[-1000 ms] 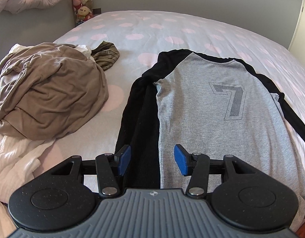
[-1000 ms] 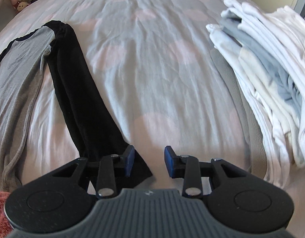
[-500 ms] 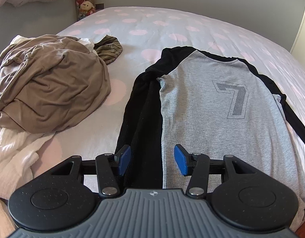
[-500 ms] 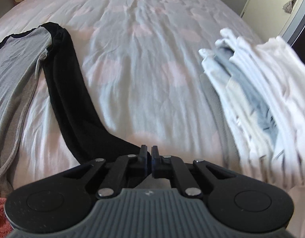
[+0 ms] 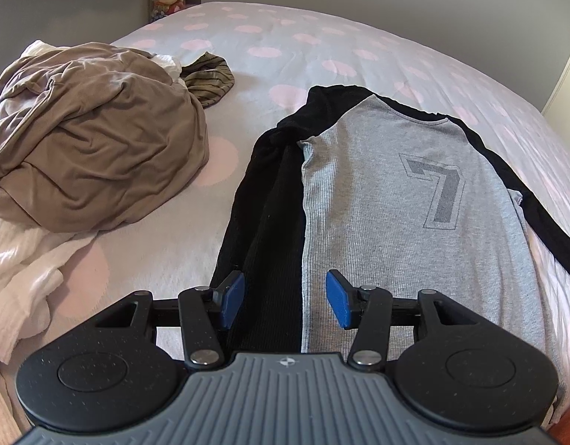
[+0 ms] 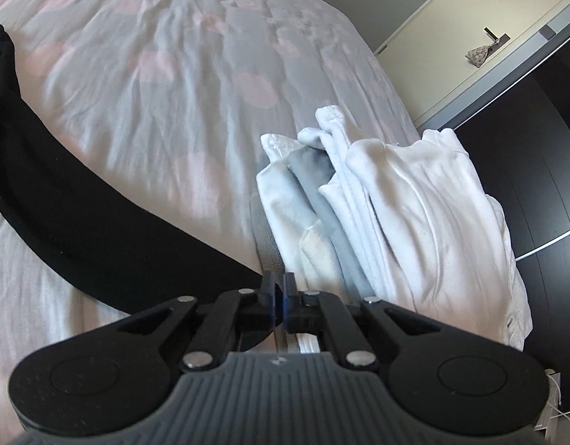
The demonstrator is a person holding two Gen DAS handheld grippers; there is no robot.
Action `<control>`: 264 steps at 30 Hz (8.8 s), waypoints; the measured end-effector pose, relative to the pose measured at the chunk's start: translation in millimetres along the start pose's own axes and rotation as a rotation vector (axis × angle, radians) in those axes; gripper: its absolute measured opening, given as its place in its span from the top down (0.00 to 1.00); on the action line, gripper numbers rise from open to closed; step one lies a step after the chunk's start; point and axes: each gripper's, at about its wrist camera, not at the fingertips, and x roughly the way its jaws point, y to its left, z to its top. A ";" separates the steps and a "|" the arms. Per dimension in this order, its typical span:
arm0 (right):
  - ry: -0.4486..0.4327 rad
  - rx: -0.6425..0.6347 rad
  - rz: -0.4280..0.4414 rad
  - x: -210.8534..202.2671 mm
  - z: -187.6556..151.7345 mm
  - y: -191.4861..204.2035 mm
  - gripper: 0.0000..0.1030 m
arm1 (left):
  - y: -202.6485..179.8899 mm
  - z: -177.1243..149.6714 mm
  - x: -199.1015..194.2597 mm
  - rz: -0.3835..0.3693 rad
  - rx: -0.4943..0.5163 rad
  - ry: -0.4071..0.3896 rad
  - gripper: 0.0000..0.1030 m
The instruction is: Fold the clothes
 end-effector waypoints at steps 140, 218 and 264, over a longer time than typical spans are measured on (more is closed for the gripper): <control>-0.157 0.394 0.765 -47.9 -7.3 139.5 0.49 | 126.1 60.3 -59.6 0.347 0.616 -0.088 0.74; -0.111 0.354 0.745 -39.1 -2.5 151.0 0.47 | 216.1 182.3 -85.7 0.306 0.170 -0.171 0.98; 0.125 -0.002 0.962 -107.1 -37.2 151.9 0.58 | 11.4 1.0 -3.1 -0.108 0.358 0.573 0.83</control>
